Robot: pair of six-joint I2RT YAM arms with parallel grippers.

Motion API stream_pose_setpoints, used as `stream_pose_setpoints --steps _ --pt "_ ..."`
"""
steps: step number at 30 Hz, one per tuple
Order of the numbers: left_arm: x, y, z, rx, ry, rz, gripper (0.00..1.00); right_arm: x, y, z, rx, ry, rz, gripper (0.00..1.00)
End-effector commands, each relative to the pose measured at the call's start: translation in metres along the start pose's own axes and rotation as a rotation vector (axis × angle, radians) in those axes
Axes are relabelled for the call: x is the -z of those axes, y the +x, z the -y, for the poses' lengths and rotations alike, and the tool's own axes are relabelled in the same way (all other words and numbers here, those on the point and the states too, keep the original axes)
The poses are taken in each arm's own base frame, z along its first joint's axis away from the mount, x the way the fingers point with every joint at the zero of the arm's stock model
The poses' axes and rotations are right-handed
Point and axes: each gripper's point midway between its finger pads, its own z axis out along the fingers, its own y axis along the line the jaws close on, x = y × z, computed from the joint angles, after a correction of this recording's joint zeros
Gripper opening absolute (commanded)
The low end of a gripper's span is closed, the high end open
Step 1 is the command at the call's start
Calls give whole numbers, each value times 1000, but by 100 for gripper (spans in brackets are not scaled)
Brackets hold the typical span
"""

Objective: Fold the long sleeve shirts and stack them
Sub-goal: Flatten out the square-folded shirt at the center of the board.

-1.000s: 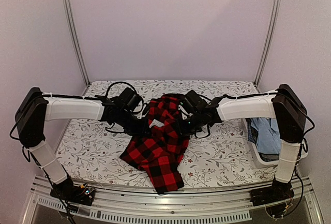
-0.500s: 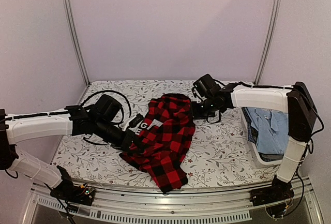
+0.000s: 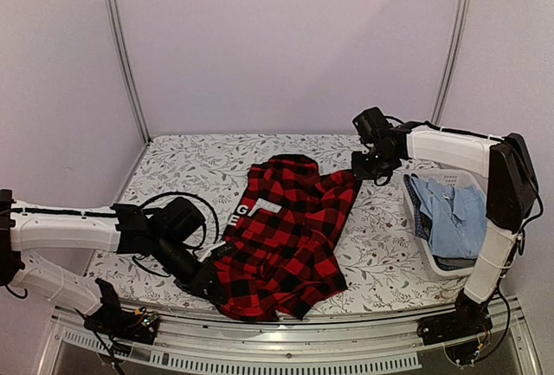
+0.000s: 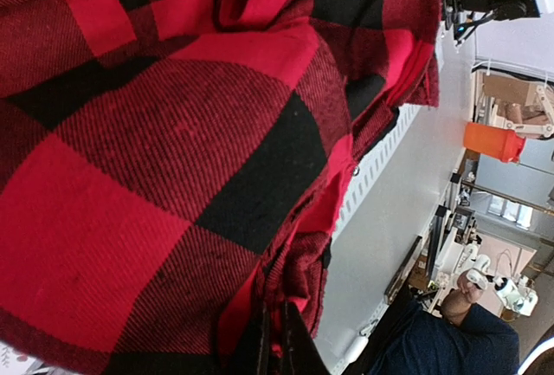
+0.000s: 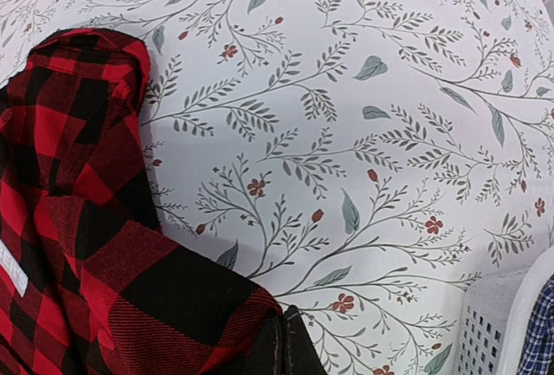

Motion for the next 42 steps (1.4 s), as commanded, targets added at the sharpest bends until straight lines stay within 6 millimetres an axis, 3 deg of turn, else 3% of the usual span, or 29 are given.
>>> stream_pose_setpoints --steps 1,4,7,11,14,19,22,27,32,38,42 --pt "-2 12 -3 14 -7 -35 6 8 -19 29 1 99 40 0" --pt "-1 11 -8 22 -41 -28 19 9 -21 32 8 109 43 0" --pt "7 4 -2 9 -46 11 51 9 -20 33 11 114 40 0" --pt "27 -19 22 -36 -33 118 62 9 -19 36 13 130 38 0" --pt "46 -48 24 -41 -106 252 63 13 -21 37 14 135 46 0" --pt "76 -104 -25 70 -348 414 63 24 -26 34 8 105 64 0" --pt "73 -134 -39 70 -390 433 63 30 -27 31 5 84 68 0" --pt "51 -177 -63 46 -497 394 65 39 -25 23 10 45 75 0" --pt "31 -199 -79 44 -557 367 66 46 -20 8 32 15 80 0" --pt "16 -203 -99 53 -633 337 64 52 -18 -1 36 -14 84 0" --pt "6 -207 -102 44 -646 323 57 55 -19 -5 38 -28 92 0"
